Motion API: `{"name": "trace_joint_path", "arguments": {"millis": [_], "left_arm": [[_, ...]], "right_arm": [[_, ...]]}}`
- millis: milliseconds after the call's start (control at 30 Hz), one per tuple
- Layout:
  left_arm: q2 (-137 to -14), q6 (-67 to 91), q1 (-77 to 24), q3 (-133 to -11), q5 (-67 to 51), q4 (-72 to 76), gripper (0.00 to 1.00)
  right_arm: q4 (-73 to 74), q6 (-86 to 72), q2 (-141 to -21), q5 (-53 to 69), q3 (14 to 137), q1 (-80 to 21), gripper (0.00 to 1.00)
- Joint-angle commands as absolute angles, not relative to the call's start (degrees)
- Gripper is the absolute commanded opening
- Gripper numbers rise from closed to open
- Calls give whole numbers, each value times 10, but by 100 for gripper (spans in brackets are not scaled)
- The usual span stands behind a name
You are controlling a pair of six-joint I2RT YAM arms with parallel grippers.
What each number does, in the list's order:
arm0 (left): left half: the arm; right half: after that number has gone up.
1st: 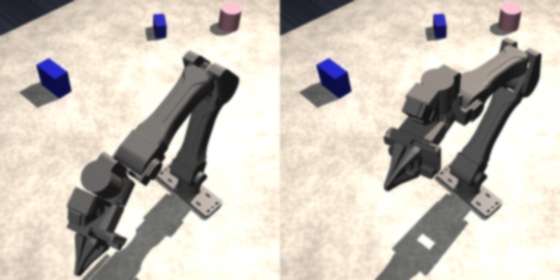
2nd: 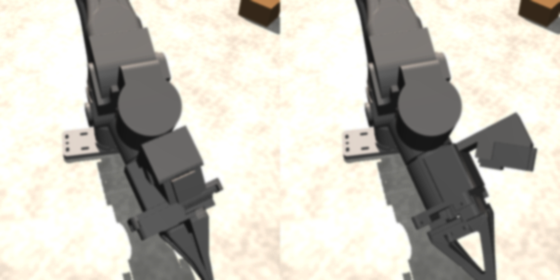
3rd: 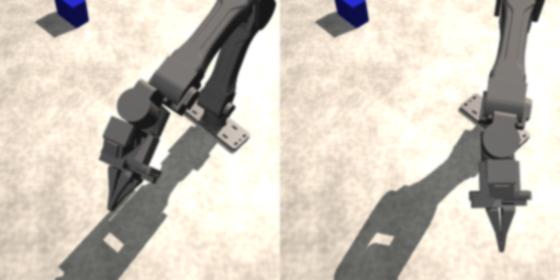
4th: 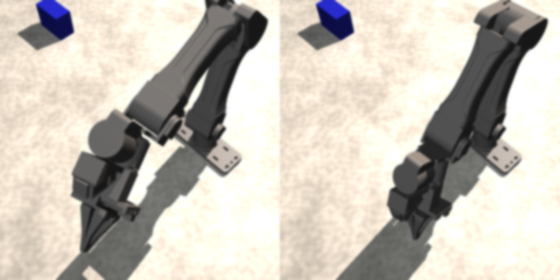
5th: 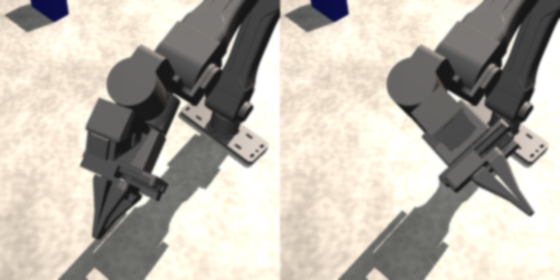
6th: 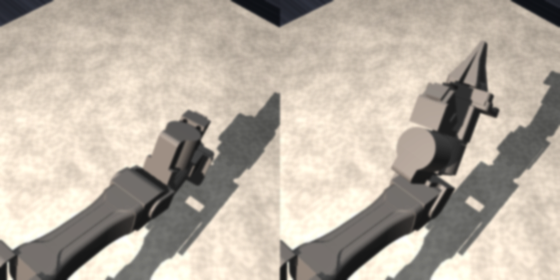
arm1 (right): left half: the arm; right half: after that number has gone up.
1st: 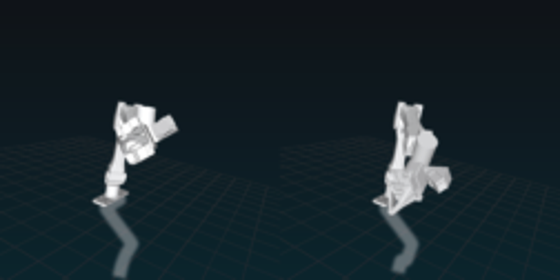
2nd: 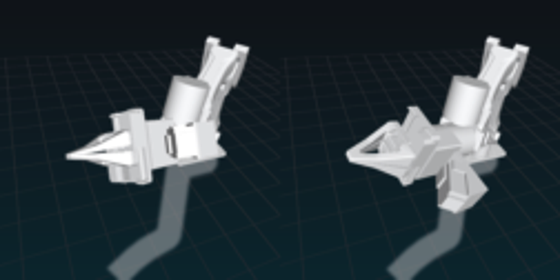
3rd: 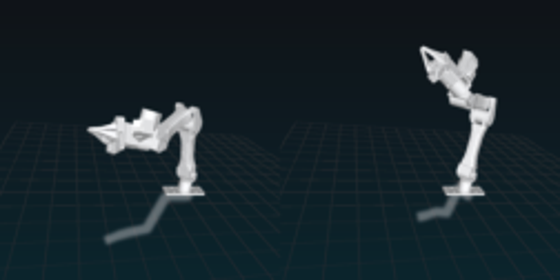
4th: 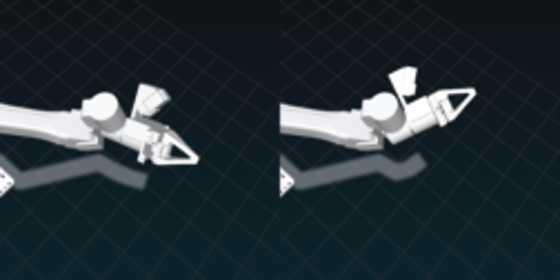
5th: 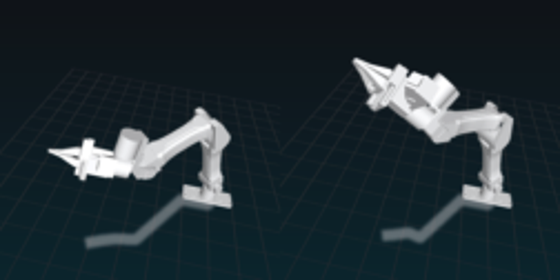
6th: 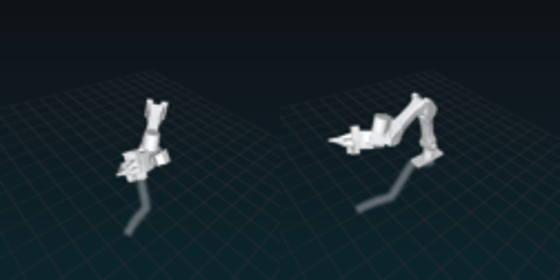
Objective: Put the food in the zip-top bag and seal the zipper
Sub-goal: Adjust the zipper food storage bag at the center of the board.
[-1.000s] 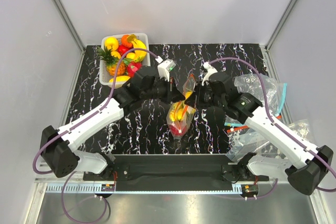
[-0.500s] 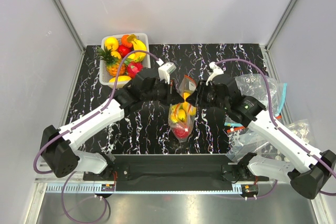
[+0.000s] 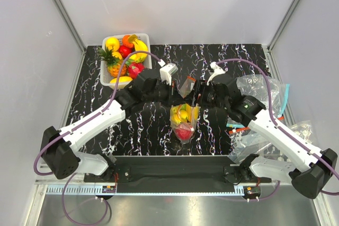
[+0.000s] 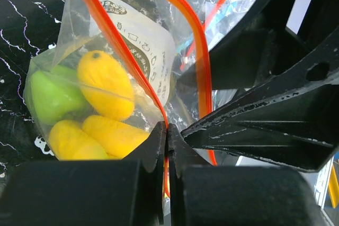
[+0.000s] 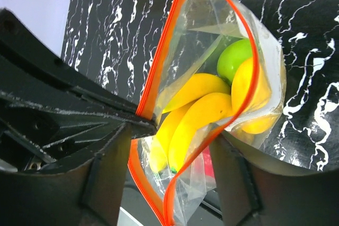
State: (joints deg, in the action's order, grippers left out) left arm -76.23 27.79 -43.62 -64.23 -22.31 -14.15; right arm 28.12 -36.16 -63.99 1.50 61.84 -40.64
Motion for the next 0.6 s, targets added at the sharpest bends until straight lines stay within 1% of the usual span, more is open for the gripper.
{"name": "trace_joint_path", "arguments": {"millis": [0,100,267,567], "left_arm": [[-752,267,-439,-657,-242,-127,0],[-752,266,-438,-657,-240,-130,0],[-750,267,-439,-655,-234,-130,0],[-751,268,-440,-664,-228,-133,0]], "right_arm": [[258,-366,-639,-18,647,-408,68],[261,-370,-642,-32,654,-408,71],[266,-382,-654,-48,666,-408,72],[273,-388,-685,-59,683,-408,67]]}}
